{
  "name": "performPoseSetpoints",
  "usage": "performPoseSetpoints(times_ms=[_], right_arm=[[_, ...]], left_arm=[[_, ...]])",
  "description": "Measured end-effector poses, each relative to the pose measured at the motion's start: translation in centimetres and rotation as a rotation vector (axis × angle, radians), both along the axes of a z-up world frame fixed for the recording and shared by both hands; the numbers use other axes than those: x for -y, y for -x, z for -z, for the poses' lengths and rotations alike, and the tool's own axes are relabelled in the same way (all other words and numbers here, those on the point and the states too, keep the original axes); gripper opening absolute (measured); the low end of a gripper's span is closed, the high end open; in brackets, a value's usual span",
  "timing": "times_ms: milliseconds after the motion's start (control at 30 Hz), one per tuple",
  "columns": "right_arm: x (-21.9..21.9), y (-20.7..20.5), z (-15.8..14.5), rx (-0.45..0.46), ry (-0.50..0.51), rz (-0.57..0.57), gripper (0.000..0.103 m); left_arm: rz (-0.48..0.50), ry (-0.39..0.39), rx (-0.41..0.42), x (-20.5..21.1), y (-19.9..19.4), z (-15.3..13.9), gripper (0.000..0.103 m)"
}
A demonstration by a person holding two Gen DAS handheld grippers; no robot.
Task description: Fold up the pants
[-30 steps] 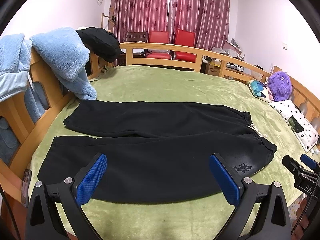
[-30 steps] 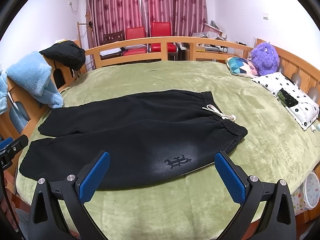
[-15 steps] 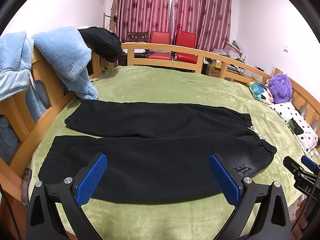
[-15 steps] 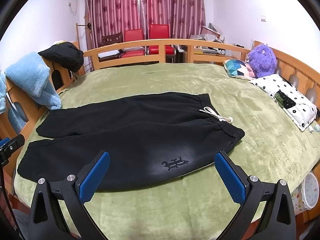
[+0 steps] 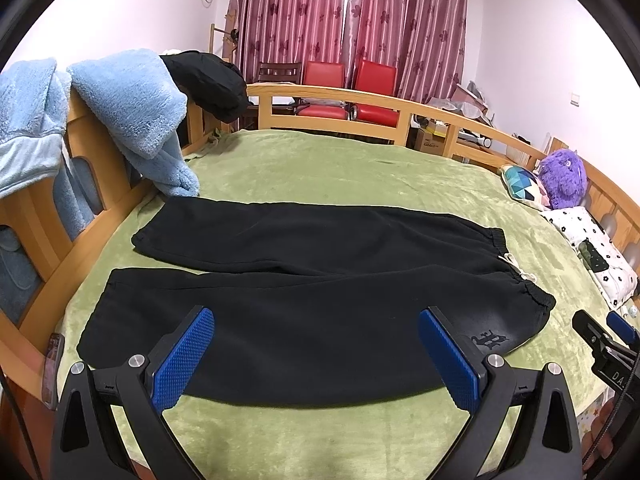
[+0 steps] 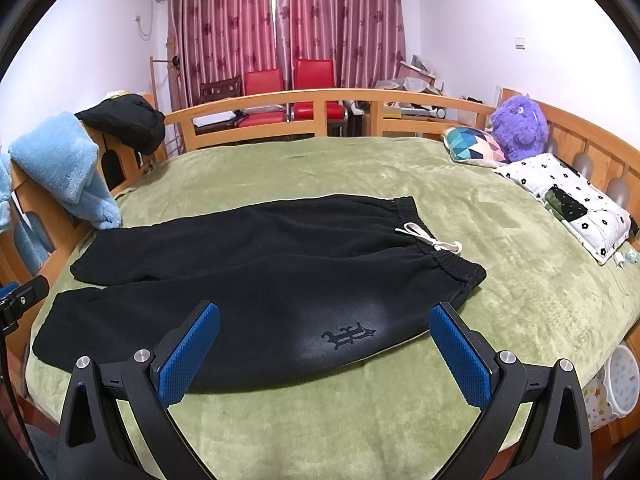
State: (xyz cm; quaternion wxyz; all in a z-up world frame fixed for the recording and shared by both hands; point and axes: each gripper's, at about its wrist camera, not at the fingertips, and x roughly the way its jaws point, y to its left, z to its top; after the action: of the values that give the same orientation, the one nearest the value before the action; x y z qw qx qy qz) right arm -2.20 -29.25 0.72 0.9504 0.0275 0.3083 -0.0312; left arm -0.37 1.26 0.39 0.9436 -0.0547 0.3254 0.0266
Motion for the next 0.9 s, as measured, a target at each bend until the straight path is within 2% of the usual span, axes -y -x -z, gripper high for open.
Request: performPoseSetpoints(times_ms=[467,700,900], right_arm=[[-0.1,-0.5,0.3,-0.020,-0.014,0.000,0.103],[-0.9,-0.6,-0.1,-0.016,-0.012,-0.019,0.102],[-0.9,-1.0,0.2,-0.047,-0.046,-0.050,0.102]], left_arm=[[0.003,0.010,0.006,-0.7,-0.1,0.0,0.103],[0.010,-0.014,-0.001,-1.0,-0.4,0.3,0.103],[0.020,0.001,0.020,-1.6,-0.7,0.6,0.103]])
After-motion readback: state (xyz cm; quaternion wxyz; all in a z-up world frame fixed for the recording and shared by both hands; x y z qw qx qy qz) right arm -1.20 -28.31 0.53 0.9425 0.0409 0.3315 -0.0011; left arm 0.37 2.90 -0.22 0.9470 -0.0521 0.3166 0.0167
